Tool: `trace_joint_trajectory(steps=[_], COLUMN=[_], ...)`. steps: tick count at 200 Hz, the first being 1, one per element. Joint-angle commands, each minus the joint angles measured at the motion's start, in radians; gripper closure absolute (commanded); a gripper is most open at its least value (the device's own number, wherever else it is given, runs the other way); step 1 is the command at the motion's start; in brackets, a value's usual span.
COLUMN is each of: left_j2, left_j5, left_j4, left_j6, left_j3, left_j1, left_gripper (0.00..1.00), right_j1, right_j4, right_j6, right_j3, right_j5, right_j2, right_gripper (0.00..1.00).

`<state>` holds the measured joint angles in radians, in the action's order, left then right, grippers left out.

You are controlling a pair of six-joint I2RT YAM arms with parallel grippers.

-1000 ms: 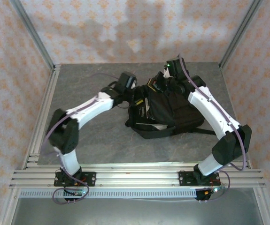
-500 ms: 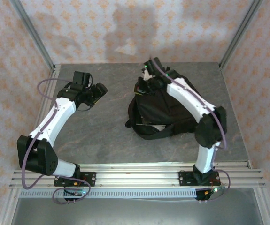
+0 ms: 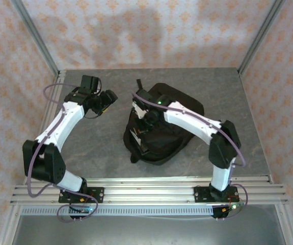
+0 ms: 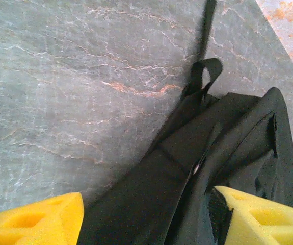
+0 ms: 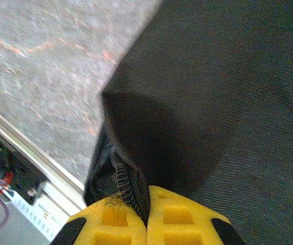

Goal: Pack the student bag
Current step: Zip the student bag at the center of the table.

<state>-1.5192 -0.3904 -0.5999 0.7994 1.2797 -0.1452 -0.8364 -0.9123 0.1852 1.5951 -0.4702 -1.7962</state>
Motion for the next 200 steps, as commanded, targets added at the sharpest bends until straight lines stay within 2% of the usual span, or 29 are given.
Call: trace_joint_trajectory(steps=[1,24,49,66,90,109,120,132,144,178,200], left_j2=[-0.106,-0.245,-0.411,-0.484,-0.545,-0.590,-0.609,-0.607,-0.579,-0.413,-0.281], left_j5=[-0.046,-0.084,-0.076,-0.091,-0.053,-0.080,-0.105,-0.116,-0.121,-0.117,-0.075], left_j4=[0.041,0.051,-0.032,-0.034,-0.047,-0.035,-0.031,-0.024,0.001,0.141,0.191], left_j6=[-0.076,-0.094,-0.149,-0.150,-0.171,-0.181,-0.180,-0.176,-0.154,-0.018,0.044], left_j3=[0.076,0.179,0.352,0.407,0.457,0.495,0.511,0.511,0.479,0.259,0.119], left_j1=[-0.046,-0.115,-0.186,-0.200,-0.199,-0.198,-0.199,-0.195,-0.186,-0.128,-0.104], left_gripper=[0.32,0.32,0.32,0.33,0.39,0.51,0.71,0.91,1.00,1.00,1.00], right_j1=[0.011,0.013,0.013,0.013,0.013,0.015,0.020,0.031,0.047,0.076,0.086], right_j4=[-0.055,-0.077,-0.099,-0.093,-0.089,-0.091,-0.095,-0.103,-0.114,-0.165,-0.175], right_j6=[-0.022,-0.024,-0.016,-0.005,0.002,0.000,-0.002,-0.008,-0.012,0.001,0.020], right_j3=[-0.110,-0.157,-0.178,-0.205,-0.233,-0.247,-0.253,-0.255,-0.258,-0.243,-0.235], right_j5=[0.129,0.181,0.189,0.196,0.203,0.217,0.230,0.258,0.290,0.472,0.583], right_j2=[0.134,0.194,0.217,0.241,0.267,0.285,0.293,0.298,0.303,0.284,0.265], right_gripper=[1.00,1.00,1.00,1.00,1.00,1.00,1.00,1.00,1.00,1.00,1.00])
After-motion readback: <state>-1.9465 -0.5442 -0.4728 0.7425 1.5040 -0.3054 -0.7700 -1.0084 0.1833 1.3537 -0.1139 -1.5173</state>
